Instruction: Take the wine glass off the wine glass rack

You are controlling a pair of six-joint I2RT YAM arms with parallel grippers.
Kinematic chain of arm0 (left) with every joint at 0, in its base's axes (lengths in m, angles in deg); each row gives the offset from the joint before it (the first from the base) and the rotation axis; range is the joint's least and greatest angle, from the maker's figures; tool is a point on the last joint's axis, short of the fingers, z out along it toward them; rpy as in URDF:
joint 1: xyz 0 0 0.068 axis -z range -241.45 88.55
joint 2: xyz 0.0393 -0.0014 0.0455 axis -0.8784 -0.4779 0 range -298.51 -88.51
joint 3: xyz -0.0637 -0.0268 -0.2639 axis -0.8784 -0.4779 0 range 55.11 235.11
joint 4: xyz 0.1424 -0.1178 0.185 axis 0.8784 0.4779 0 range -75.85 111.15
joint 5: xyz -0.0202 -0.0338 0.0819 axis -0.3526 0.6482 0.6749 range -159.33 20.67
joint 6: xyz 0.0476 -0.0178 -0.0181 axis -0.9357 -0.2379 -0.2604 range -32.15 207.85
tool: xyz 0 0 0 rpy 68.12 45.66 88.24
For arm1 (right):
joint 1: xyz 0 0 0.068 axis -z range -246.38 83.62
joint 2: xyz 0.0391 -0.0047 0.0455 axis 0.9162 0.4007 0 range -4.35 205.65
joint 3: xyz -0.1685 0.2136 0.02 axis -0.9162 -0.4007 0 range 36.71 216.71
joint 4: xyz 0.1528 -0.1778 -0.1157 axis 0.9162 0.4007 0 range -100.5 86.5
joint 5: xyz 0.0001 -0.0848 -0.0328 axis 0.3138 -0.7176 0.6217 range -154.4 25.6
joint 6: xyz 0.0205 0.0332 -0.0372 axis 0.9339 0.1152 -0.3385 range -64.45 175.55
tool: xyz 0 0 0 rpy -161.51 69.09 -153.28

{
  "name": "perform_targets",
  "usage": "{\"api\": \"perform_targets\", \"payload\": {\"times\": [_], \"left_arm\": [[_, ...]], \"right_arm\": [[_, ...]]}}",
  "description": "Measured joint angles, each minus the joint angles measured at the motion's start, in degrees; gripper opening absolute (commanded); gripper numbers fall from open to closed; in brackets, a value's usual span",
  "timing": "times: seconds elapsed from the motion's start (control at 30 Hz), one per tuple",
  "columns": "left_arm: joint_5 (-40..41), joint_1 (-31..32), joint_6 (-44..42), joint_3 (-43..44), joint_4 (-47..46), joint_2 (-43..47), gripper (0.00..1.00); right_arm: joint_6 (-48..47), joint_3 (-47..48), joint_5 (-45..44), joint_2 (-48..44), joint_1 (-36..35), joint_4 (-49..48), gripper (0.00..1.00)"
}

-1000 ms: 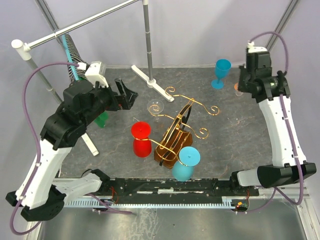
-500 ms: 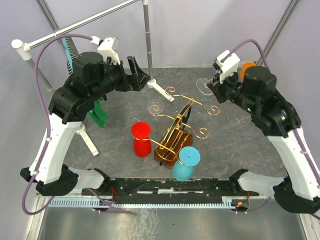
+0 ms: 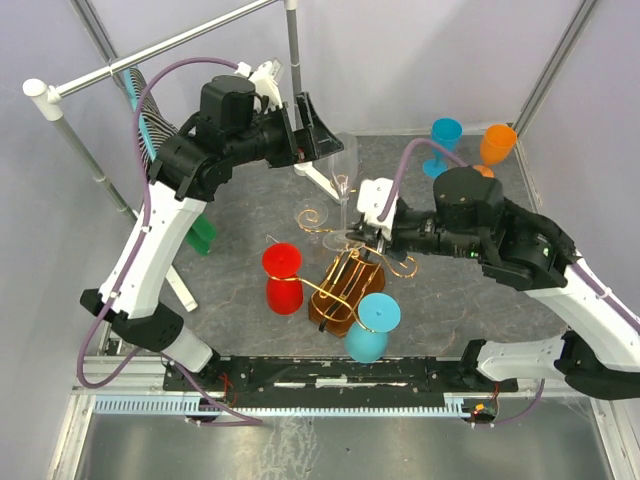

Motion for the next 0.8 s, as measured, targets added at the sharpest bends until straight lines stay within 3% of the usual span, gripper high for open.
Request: {"api": "perform_targets", "payload": {"times": [0.2, 0.53, 0.8], "left_arm": [[-4.55, 0.0, 4.76, 0.07, -1.25, -1.84, 0.99], [-8.61, 0.0, 8.59, -2.82, -2.69, -1.81, 1.0], [-9.42, 0.0, 9.2, -4.79, -4.13, -0.72, 0.92]], "right_arm": [[-4.85, -0.02, -7.15, 0.57, -7.08, 1.27, 0.01], [-9.33, -0.44, -15.69, 0.83, -13.0, 0.76, 0.01], [-9.99, -0.44, -18.53, 1.53, -15.41, 0.48, 0.01]]}}
